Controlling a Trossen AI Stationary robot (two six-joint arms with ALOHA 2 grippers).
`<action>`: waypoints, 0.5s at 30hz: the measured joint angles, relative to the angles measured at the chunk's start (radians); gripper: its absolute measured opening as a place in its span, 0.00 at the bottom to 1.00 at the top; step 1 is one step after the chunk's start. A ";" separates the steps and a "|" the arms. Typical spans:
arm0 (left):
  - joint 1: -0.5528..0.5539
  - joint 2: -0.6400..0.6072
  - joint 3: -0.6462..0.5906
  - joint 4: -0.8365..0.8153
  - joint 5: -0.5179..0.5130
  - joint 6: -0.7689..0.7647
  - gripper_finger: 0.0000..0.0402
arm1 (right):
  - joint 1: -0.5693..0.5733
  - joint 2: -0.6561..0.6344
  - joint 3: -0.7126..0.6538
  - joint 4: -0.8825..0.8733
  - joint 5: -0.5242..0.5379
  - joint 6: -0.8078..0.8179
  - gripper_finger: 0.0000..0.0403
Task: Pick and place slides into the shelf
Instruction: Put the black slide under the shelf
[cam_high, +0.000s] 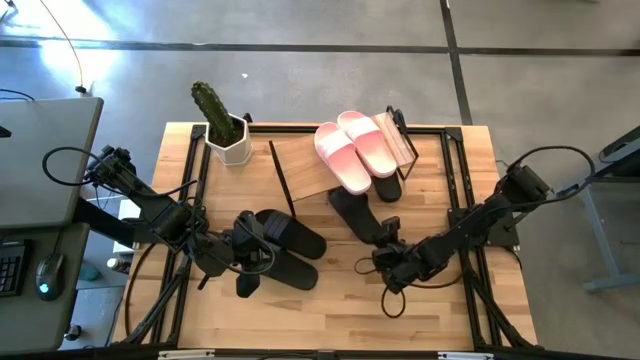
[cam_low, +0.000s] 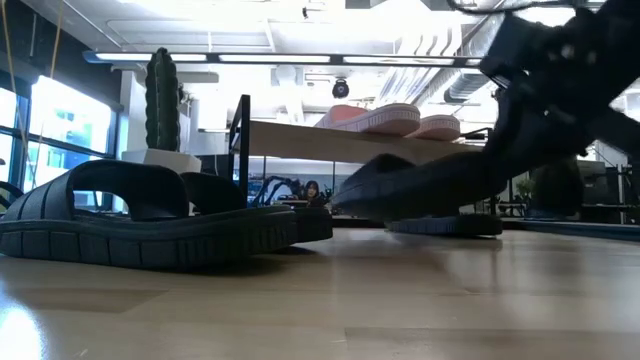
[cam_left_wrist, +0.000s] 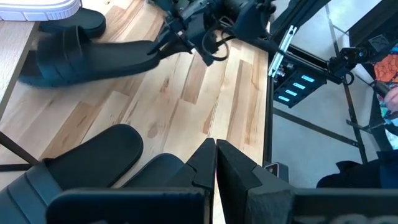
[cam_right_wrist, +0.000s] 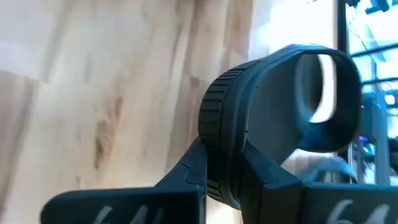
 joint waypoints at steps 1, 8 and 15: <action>0.000 0.000 0.000 0.000 0.000 0.000 0.01 | -0.004 0.000 0.005 0.000 -0.006 -0.006 0.05; 0.000 0.000 0.000 0.000 0.000 0.004 0.01 | -0.097 0.000 -0.041 -0.025 0.072 0.056 0.05; 0.000 0.000 0.000 0.000 0.000 0.004 0.01 | -0.200 0.000 -0.134 0.121 0.045 -0.018 0.05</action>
